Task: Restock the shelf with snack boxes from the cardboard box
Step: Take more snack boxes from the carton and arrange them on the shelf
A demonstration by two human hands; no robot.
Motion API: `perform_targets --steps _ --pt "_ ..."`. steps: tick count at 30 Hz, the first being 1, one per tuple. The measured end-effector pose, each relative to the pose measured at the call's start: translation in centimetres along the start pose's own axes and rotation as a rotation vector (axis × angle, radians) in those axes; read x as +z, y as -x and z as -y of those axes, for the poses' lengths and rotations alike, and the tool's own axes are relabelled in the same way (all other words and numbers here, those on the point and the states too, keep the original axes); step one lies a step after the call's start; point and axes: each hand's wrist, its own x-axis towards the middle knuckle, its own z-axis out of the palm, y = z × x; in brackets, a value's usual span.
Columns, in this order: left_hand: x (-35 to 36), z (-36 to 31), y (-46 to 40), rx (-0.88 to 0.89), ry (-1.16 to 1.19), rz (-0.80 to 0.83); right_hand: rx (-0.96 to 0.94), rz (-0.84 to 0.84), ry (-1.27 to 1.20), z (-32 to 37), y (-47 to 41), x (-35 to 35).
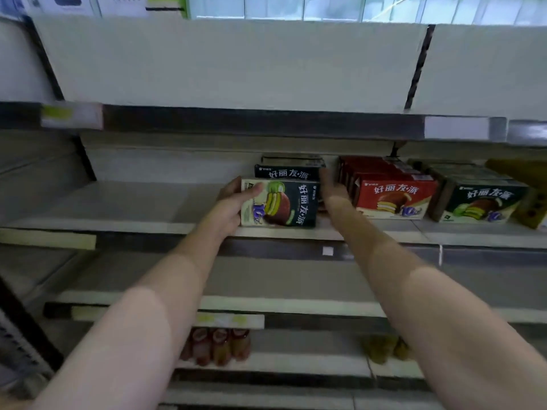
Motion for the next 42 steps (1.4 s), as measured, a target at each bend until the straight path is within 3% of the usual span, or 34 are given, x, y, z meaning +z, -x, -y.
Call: perform_targets --steps 5,9,14,18,20,22,26,30,36,42 --pt "-0.1 -0.1 0.3 -0.016 -0.094 -0.002 -0.122 -0.006 -0.149 -1.0 1.9 -0.1" --pt "0.6 -1.2 0.8 -0.203 0.108 -0.014 -0.164 -0.062 -0.064 -1.3 3.3 -0.3" --pt "-0.1 -1.1 0.5 -0.175 0.157 -0.052 -0.304 -0.049 0.102 -1.0 4.8 -0.7" --pt "-1.2 -1.6 0.6 -0.188 0.214 0.033 -0.276 -0.027 0.054 -1.8 4.9 -0.9" --pt "-1.5 -1.5 0.9 -0.24 0.11 0.101 -0.176 -0.041 0.023 -1.8 4.6 -0.6" --pt "-1.5 -0.9 1.3 -0.22 -0.151 0.131 -0.068 -0.04 0.059 -2.0 4.6 -0.2" --pt "-0.8 -0.2 0.9 -0.012 -0.704 0.078 -0.175 -0.014 0.363 -2.2 4.9 0.9" --pt "-1.1 -1.0 0.9 -0.069 -0.991 -0.037 -0.109 0.011 0.458 -2.0 5.0 1.0" --pt "-0.8 -1.0 0.4 0.005 -1.029 -0.127 -0.119 -0.02 0.389 -1.9 5.1 0.8" --pt "0.7 -1.4 0.4 0.304 -0.762 -0.255 -0.19 -0.114 0.134 -1.4 5.2 0.2"
